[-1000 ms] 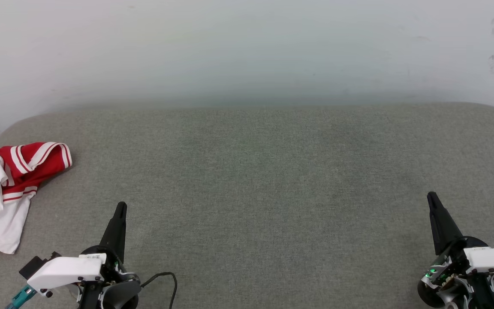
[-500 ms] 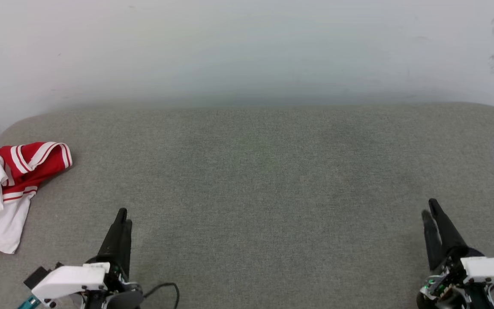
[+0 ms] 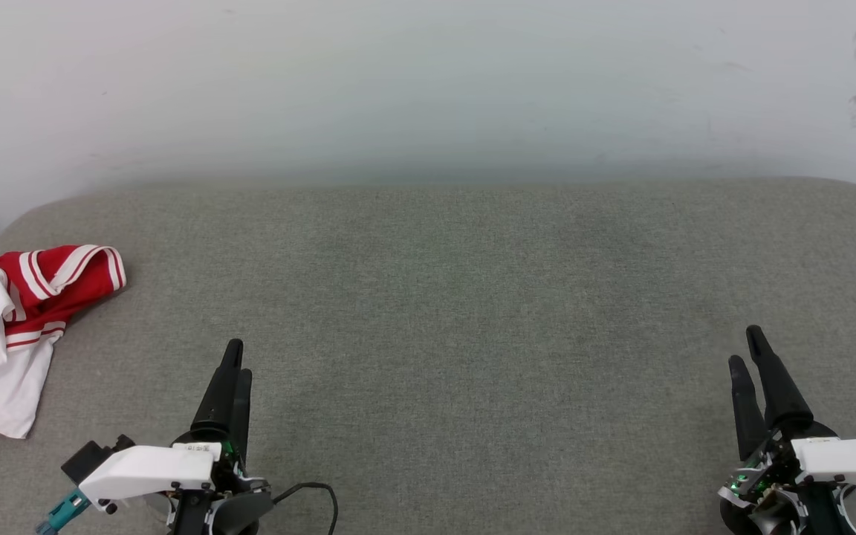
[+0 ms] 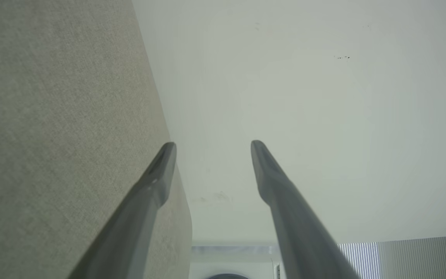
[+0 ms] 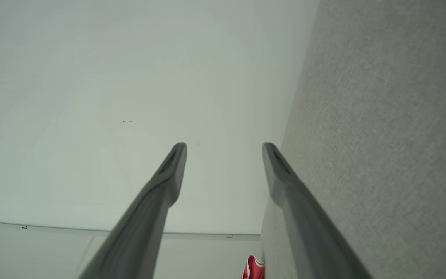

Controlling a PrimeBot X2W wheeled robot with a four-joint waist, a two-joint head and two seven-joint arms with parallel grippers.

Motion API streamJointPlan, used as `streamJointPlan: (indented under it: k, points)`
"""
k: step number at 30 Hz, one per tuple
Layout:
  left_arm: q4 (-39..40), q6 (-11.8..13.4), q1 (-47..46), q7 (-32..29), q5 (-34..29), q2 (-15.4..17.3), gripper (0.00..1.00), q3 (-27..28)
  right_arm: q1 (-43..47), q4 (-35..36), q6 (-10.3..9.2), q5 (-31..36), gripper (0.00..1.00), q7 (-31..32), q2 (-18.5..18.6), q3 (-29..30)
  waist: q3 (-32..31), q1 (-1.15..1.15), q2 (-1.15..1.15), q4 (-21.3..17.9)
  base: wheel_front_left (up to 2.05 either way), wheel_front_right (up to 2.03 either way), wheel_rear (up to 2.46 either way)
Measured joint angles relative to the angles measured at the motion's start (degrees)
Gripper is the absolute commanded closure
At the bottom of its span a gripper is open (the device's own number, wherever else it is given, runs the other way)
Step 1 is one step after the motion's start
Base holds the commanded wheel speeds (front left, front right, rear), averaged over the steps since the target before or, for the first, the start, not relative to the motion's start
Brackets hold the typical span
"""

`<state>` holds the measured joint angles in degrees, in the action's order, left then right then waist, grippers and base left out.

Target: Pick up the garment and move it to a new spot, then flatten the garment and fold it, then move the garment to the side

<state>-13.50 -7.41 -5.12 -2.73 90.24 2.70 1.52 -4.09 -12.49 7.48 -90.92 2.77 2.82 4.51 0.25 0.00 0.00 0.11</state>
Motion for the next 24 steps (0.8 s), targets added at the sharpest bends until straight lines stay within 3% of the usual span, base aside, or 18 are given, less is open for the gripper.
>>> streamJointPlan:
  k: [12, 24]
  points:
    - [2.82, 0.0, -0.79, 2.96, -10.07, 0.02, 0.0, -2.04, -0.01, 3.27, 0.0, 8.24, 0.0, -2.92, 0.75, -2.24, 0.09, 0.0, 0.0, 0.18, 0.0, 0.0, 0.0]
    - [3.93, 0.0, -1.06, 5.52, -27.74, 0.03, 0.0, -3.37, -0.01, 5.05, 0.0, 29.03, 0.0, -5.49, 1.55, -3.46, 0.13, 0.01, 0.0, 0.35, 0.0, 0.0, 0.0]
